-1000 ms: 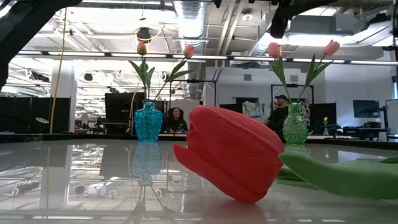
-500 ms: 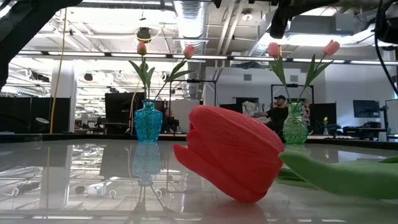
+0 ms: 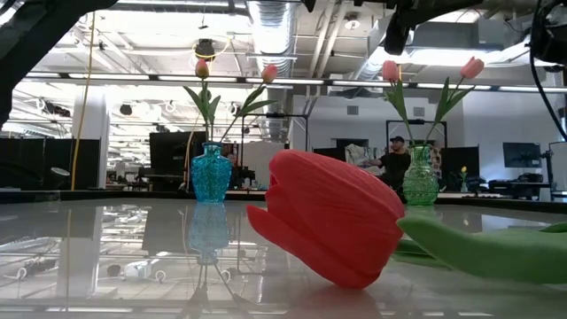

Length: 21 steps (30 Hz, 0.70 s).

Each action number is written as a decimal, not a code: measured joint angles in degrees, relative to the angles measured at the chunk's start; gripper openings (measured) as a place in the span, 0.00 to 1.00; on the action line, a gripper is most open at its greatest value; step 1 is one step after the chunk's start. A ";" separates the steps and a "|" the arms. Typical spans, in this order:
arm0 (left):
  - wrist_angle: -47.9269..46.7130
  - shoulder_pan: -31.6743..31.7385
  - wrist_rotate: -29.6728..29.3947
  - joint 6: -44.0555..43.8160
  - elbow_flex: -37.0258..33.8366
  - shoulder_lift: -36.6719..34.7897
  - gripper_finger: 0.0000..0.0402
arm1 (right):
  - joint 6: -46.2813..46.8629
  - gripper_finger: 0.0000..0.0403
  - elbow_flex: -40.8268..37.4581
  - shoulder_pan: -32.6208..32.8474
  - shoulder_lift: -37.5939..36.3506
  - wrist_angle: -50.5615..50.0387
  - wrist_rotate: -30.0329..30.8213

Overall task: Sort flowers into vase by color
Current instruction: Put the left red tulip into the right blue vase

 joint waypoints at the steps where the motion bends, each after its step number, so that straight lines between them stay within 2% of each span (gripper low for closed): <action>1: 0.00 0.01 0.01 0.03 0.00 0.00 0.38 | 2.91 0.07 0.00 1.06 -0.06 -1.23 -1.36; 3: 0.00 0.01 0.00 0.14 0.00 0.00 0.38 | 7.25 0.07 -0.02 3.64 -0.03 -2.88 -2.81; 8: -0.36 0.01 0.00 1.89 0.00 0.00 0.38 | 13.04 0.06 -0.02 10.06 0.03 -3.13 -2.12; 13: -0.55 0.01 0.00 2.22 0.00 0.02 0.38 | 20.98 0.06 -0.02 14.96 1.20 -8.43 3.16; 16: -0.55 0.01 0.01 2.22 0.00 0.01 0.38 | 33.18 0.06 -1.47 19.37 2.60 -17.53 8.05; 21: -0.50 0.01 0.02 2.22 0.00 0.02 0.38 | 59.58 0.06 -6.86 28.06 3.22 -34.46 18.81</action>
